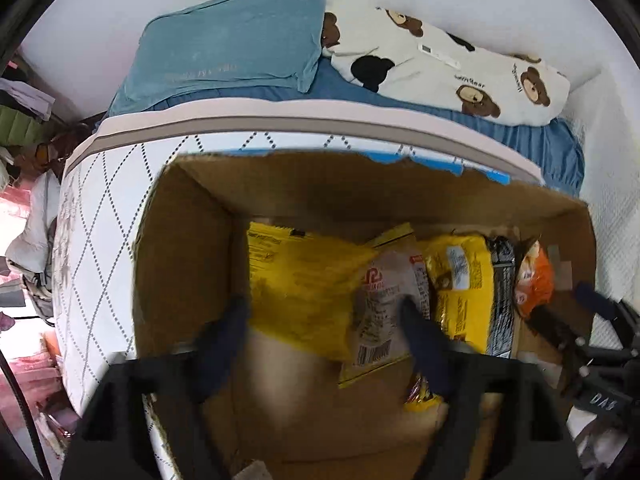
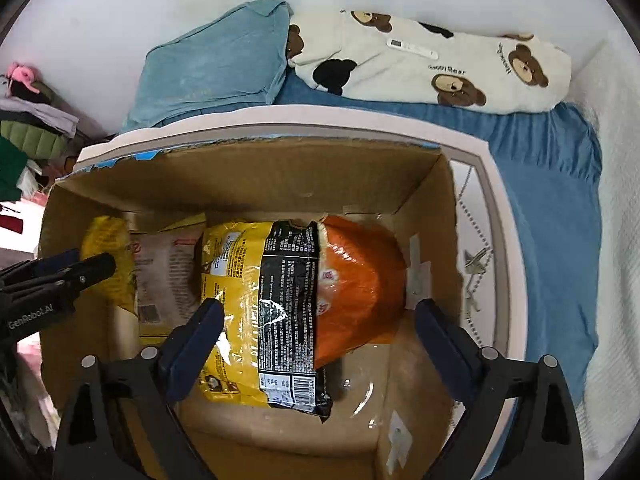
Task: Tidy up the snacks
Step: 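Lower both bags into the box and open both tools, then withdraw both tools from the box toward the remaining snacks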
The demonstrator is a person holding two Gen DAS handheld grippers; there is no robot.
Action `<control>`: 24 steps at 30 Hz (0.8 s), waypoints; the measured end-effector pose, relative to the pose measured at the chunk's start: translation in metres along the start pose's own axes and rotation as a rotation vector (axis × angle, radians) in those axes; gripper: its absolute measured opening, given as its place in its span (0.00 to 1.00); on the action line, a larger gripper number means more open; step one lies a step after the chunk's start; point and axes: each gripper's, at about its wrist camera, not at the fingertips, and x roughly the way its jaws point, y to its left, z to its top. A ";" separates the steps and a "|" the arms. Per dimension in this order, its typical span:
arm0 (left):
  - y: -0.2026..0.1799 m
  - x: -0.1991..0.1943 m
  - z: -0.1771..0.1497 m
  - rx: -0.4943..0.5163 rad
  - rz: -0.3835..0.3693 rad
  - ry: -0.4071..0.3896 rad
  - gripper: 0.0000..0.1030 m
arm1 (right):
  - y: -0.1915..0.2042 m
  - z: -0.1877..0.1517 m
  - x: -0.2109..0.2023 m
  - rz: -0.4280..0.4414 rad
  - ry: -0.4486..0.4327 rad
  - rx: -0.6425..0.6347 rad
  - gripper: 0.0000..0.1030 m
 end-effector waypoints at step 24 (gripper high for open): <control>-0.006 -0.040 -0.089 -0.019 0.004 -0.107 0.91 | 0.012 -0.090 -0.044 -0.028 -0.123 0.006 0.95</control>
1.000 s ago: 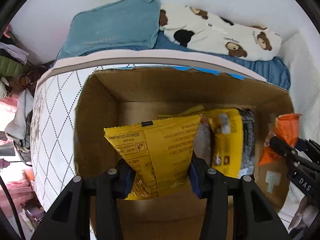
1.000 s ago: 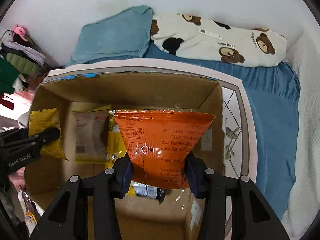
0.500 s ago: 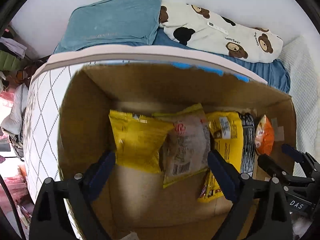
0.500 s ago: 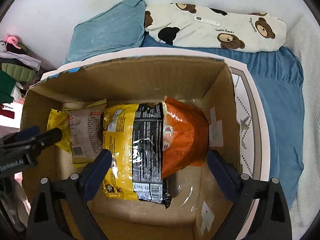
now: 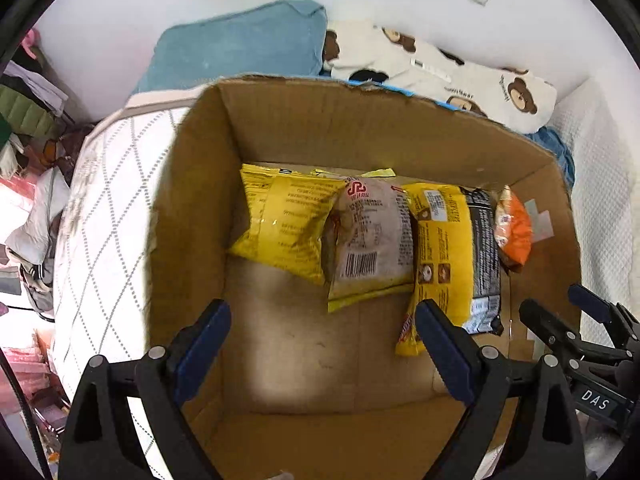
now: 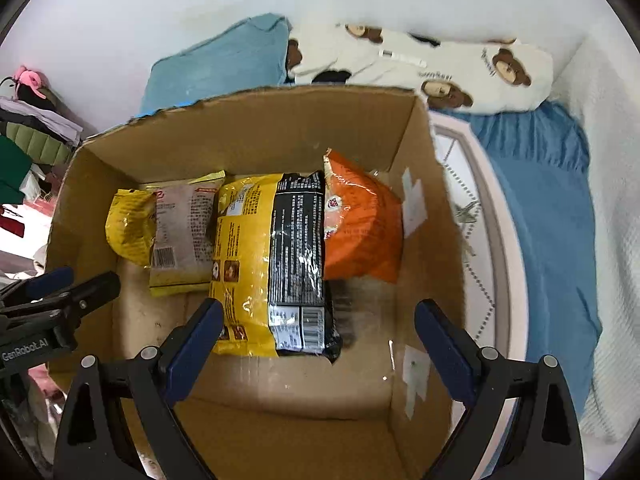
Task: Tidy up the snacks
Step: 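Withdraw both tools from the box toward the remaining snacks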
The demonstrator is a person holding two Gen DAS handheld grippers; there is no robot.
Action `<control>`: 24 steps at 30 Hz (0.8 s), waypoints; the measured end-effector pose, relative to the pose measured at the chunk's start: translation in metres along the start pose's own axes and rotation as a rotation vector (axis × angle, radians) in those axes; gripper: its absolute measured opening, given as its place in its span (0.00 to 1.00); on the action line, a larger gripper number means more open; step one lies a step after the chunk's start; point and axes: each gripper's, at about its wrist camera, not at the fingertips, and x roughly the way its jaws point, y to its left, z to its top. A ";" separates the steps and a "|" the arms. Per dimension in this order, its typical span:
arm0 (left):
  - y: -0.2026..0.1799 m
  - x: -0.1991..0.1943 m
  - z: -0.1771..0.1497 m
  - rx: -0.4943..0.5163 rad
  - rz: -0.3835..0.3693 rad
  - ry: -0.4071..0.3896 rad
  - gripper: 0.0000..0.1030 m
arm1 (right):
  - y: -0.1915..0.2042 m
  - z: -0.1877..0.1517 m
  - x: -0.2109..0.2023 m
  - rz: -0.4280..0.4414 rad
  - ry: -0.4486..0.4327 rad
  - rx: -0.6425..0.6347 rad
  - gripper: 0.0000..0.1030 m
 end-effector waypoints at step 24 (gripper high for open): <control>-0.018 -0.129 -0.125 0.077 -0.010 -0.335 0.91 | 0.014 -0.128 -0.161 -0.007 -0.371 -0.033 0.95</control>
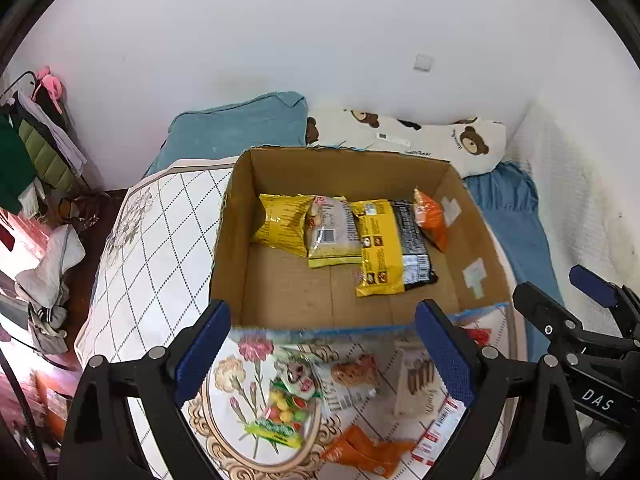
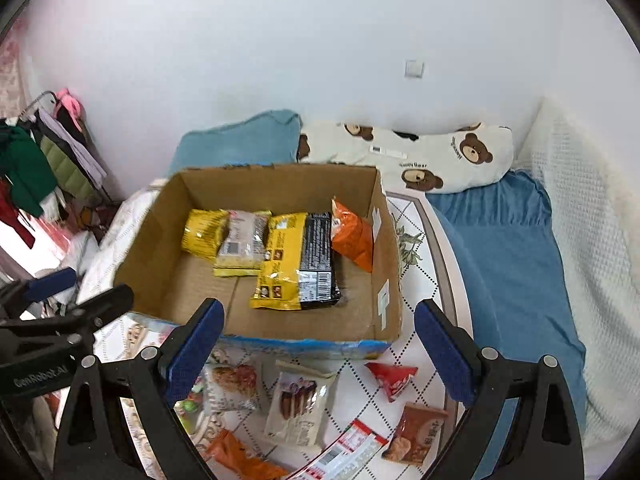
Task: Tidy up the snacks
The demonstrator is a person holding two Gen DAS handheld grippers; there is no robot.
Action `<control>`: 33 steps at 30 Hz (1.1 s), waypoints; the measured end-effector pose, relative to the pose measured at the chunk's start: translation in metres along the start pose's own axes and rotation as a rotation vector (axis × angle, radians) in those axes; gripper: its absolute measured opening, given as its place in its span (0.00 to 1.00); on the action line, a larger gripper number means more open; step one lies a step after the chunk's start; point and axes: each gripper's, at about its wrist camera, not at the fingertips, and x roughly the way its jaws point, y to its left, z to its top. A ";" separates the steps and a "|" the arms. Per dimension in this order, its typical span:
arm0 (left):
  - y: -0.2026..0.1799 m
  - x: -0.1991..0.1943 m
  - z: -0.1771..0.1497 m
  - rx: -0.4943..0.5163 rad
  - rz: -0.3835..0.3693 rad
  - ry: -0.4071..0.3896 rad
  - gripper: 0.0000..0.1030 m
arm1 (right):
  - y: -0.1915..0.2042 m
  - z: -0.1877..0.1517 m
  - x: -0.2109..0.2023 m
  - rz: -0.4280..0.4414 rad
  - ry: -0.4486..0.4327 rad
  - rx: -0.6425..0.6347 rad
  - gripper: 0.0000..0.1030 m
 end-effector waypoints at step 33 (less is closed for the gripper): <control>0.001 0.177 -0.192 -0.266 -0.102 0.613 0.51 | -0.024 -0.145 0.135 0.123 0.448 0.238 0.65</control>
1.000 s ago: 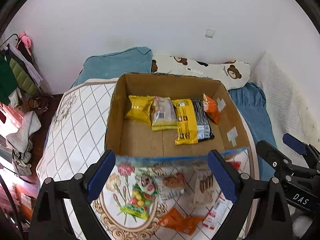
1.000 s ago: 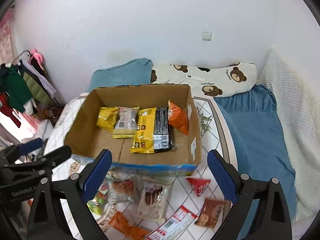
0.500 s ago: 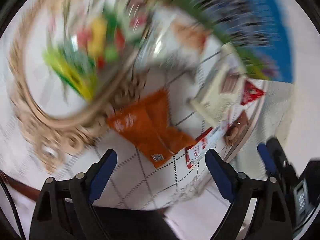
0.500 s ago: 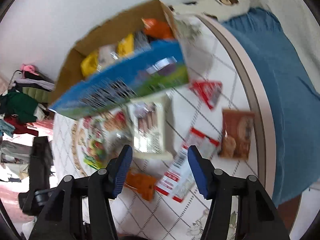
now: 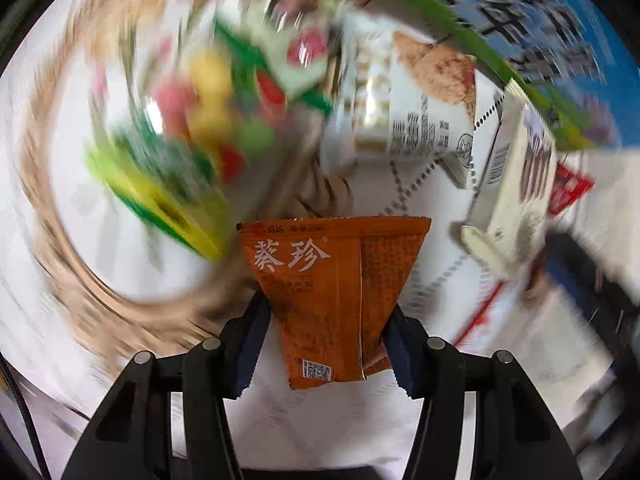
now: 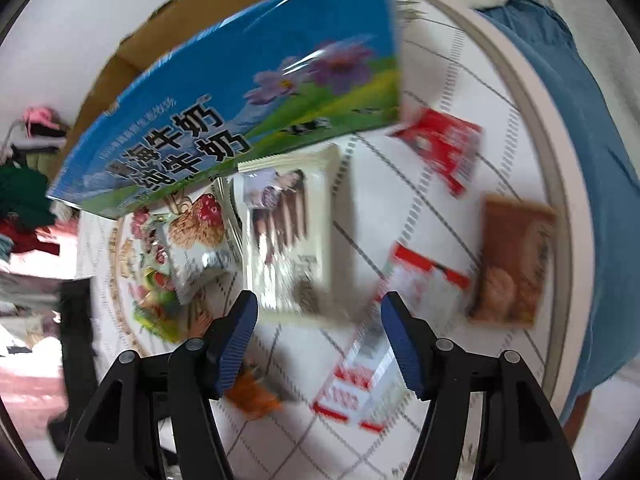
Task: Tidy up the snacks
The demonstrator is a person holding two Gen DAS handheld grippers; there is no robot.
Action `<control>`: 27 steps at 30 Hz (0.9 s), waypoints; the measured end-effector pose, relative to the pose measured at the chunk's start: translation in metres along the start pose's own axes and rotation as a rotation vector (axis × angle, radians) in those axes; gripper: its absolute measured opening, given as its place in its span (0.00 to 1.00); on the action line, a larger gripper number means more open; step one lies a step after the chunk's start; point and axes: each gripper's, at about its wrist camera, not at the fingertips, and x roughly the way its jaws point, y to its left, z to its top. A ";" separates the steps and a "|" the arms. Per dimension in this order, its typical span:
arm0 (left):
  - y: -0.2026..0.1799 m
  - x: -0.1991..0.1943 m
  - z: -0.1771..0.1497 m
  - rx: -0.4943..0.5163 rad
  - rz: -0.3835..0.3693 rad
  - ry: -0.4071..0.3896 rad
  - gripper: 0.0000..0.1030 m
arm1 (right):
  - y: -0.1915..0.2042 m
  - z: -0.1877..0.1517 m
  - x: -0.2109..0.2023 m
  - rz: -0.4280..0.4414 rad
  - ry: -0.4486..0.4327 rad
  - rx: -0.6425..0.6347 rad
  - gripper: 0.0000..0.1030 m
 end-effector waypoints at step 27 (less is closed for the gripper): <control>0.023 0.030 0.005 0.103 0.055 -0.009 0.64 | 0.025 -0.055 0.026 -0.081 0.122 -0.148 0.76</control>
